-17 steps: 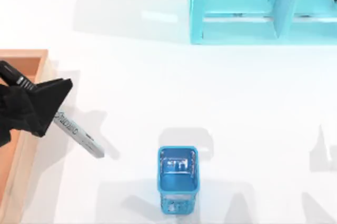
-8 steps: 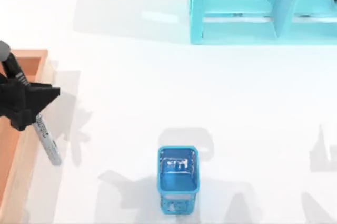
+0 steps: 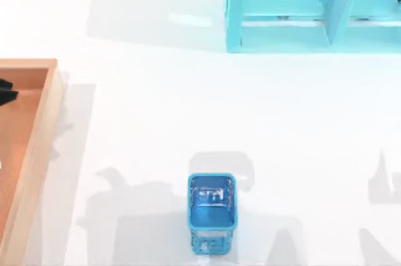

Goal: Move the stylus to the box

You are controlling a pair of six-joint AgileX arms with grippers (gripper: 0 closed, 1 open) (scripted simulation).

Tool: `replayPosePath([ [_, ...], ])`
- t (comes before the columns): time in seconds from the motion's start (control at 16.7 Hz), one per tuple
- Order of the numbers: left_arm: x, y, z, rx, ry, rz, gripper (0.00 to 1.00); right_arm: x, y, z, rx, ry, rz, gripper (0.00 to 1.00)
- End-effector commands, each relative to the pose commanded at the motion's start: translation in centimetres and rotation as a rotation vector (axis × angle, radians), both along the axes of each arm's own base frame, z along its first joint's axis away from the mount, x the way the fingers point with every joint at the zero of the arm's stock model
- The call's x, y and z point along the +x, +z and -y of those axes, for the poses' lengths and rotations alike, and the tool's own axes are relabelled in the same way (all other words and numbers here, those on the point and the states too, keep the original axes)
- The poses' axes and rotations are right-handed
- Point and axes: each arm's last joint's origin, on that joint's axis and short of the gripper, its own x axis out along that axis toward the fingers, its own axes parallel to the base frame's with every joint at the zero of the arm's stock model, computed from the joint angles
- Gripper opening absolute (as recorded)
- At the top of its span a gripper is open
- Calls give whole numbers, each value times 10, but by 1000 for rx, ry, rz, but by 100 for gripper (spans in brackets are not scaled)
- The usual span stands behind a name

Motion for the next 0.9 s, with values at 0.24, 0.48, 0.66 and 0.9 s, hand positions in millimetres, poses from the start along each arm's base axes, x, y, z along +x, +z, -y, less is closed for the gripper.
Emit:
replayPosePath([
  [0.24, 12, 6, -42, -18, -127, 93, 0, 0, 0, 0, 0, 0, 0, 100],
  [0.48, 17, 9, -79, -57, -195, 199, 0, 0, 0, 0, 0, 0, 0, 100],
  [0.66, 17, 10, -99, -82, -212, 260, 0, 0, 0, 0, 0, 0, 0, 100],
  [0.9, 17, 9, -111, -101, -215, 292, 0, 0, 0, 0, 0, 0, 0, 100],
])
